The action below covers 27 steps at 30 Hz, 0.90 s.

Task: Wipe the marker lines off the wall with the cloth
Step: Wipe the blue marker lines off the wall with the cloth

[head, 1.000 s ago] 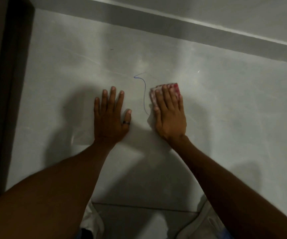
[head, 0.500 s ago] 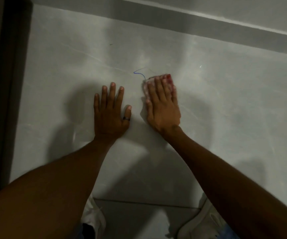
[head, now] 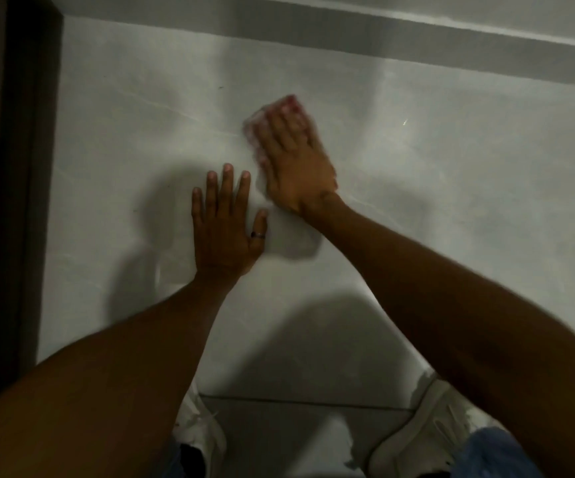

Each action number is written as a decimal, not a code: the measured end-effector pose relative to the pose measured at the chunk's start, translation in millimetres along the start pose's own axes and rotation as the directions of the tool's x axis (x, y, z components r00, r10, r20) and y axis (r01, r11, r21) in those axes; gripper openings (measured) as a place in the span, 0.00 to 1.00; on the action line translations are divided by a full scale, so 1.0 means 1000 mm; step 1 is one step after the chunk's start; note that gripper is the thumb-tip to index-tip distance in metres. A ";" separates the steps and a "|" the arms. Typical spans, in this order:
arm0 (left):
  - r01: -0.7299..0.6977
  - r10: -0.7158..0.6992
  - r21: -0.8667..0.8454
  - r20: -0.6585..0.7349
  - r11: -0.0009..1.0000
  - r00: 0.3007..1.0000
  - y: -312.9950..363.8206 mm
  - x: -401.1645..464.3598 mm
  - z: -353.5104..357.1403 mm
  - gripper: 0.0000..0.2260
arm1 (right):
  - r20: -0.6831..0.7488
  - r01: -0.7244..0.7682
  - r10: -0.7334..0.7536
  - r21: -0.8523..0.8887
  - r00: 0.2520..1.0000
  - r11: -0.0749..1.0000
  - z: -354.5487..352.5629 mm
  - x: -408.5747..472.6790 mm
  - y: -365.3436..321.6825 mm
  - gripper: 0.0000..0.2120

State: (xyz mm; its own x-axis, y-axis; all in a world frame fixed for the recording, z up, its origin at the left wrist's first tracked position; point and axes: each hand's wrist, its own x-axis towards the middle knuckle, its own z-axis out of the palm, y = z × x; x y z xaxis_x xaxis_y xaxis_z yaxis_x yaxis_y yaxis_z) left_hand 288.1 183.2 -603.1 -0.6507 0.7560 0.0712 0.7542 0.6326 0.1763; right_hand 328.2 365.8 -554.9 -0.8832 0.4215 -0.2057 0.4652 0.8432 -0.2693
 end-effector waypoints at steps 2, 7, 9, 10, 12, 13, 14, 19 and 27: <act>-0.002 0.002 0.009 -0.006 1.000 1.000 0.001 0.000 0.000 0.30 | 0.044 0.215 -0.213 -0.047 0.976 0.975 0.001 0.007 0.007 0.31; 0.014 -0.014 0.005 -0.004 1.000 1.000 0.001 0.000 -0.003 0.30 | -0.085 -0.195 0.198 0.036 0.977 0.980 -0.003 0.001 0.012 0.30; 0.006 -0.006 0.003 0.006 1.000 1.000 0.002 0.001 -0.004 0.30 | -0.025 0.131 -0.132 -0.030 0.991 0.991 0.009 -0.023 0.019 0.31; 0.007 -0.007 -0.006 0.017 1.000 1.000 0.002 0.001 -0.005 0.30 | -0.059 0.122 -0.123 -0.021 0.991 0.992 0.011 -0.037 0.032 0.31; 0.023 -0.022 -0.026 0.044 0.999 0.999 0.001 0.001 -0.007 0.30 | -0.212 -0.306 0.320 0.096 0.923 0.947 0.015 -0.068 0.056 0.30; 0.028 -0.027 -0.036 0.052 0.999 0.998 0.001 0.001 -0.007 0.30 | -0.241 -0.491 0.511 0.142 0.825 0.860 0.018 -0.086 0.061 0.29; 0.030 -0.028 -0.045 0.056 0.999 0.998 0.002 0.001 -0.007 0.30 | -0.231 -0.536 0.551 0.128 0.802 0.834 0.025 -0.104 0.060 0.29; 0.023 -0.020 -0.042 0.076 0.999 0.997 0.003 0.001 -0.006 0.30 | -0.058 0.164 -0.170 -0.096 0.984 0.982 0.041 -0.157 0.088 0.28; 0.007 -0.005 -0.029 0.069 1.000 0.998 -0.002 0.000 0.001 0.30 | -0.128 -0.413 0.431 0.148 0.893 0.899 -0.010 -0.006 0.099 0.34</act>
State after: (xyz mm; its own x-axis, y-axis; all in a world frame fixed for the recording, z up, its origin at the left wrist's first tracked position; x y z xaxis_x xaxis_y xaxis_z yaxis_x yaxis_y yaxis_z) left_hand 286.8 182.2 -604.2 -0.6465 0.7629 0.0029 0.7471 0.6323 0.2051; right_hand 379.0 449.5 -571.0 -0.5958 0.7829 -0.1791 0.7915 0.5347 -0.2960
